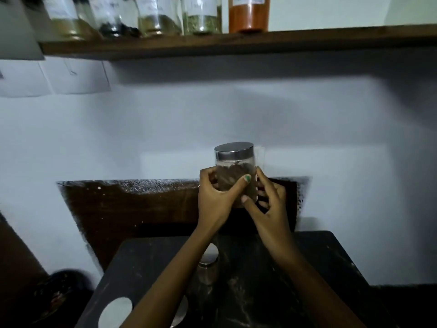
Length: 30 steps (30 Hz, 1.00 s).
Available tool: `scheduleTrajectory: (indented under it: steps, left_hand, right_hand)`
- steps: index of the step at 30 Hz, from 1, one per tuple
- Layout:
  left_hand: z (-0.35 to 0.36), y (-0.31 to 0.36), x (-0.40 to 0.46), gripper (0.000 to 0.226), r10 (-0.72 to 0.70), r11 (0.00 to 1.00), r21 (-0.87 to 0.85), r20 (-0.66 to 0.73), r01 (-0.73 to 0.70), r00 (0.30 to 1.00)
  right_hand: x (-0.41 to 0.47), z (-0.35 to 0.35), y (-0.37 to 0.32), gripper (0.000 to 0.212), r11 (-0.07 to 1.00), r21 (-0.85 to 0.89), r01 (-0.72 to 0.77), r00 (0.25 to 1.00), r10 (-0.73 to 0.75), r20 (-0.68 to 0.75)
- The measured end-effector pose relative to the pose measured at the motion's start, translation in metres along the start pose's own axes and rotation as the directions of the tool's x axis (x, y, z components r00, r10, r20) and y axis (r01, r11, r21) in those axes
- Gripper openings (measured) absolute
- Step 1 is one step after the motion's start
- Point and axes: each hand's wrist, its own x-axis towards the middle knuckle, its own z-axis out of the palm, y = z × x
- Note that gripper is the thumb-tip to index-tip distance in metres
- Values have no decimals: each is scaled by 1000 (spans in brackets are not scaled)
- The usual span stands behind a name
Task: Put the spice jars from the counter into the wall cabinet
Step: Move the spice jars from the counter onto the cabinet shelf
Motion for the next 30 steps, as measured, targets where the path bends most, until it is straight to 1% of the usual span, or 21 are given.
scheduleTrajectory:
  steps: [2, 3, 4, 6, 8, 10, 12, 13, 15, 17, 20, 22, 23, 25, 29, 30]
  left_hand:
    - [-5, 9, 1, 48, -24, 998, -57, -23, 23, 999]
    - [-8, 14, 2, 46, -43, 995, -92, -23, 41, 999]
    - [-9, 17, 1, 45, -71, 990, -125, -11, 69, 997]
    - [-13, 24, 2, 47, -105, 979, -173, 33, 109, 994]
    - [-18, 32, 4, 47, -101, 976, -186, 76, 114, 992]
    - [-20, 37, 5, 47, -91, 974, -193, 130, 115, 987]
    - [-22, 42, 6, 37, -77, 971, -210, 183, 116, 980]
    - [-22, 44, 7, 35, -66, 971, -211, 207, 111, 976]
    - [-22, 47, 6, 36, -44, 972, -213, 252, 100, 967]
    - [-21, 50, 4, 37, -18, 975, -208, 276, 78, 961]
    - [-17, 52, -1, 30, 33, 978, -208, 269, 24, 962]
    - [-12, 51, -5, 32, 22, 973, -225, 276, 43, 961]
    - [-11, 51, -8, 33, 15, 970, -237, 277, 53, 961]
    - [-11, 50, -10, 36, 12, 963, -262, 272, 62, 962]
    - [-18, 49, -3, 51, 15, 955, -290, 235, 56, 972]
    - [-20, 50, 0, 51, 6, 952, -301, 219, 62, 976]
  right_hand:
    - [1, 1, -12, 61, 995, 85, -49, 999, 48, 13]
    - [1, 2, -17, 62, 979, 175, -104, 995, 101, 25]
    - [2, 2, -18, 65, 941, 286, -179, 984, 171, 55]
    - [2, 4, -19, 76, 800, 498, -335, 942, 279, 185]
    - [3, 7, -21, 88, 637, 613, -467, 884, 321, 340]
    - [4, 11, -23, 97, 523, 669, -528, 847, 275, 454]
    - [5, 14, -26, 95, 462, 714, -526, 844, 184, 503]
    - [5, 15, -28, 93, 452, 733, -509, 853, 151, 499]
    - [6, 15, -31, 89, 478, 756, -448, 885, 114, 452]
    - [6, 16, -33, 84, 548, 755, -361, 925, 103, 367]
    - [5, 21, -38, 79, 701, 685, -197, 980, 124, 155]
    - [5, 25, -39, 82, 789, 607, -90, 993, 118, -6]
    - [4, 26, -39, 84, 816, 575, -55, 993, 105, -55]
    - [2, 27, -38, 82, 844, 536, -25, 994, 76, -75]
    - [2, 20, -38, 63, 859, 511, -38, 999, 42, 3]
    - [3, 17, -39, 61, 856, 514, -47, 999, 43, 20]
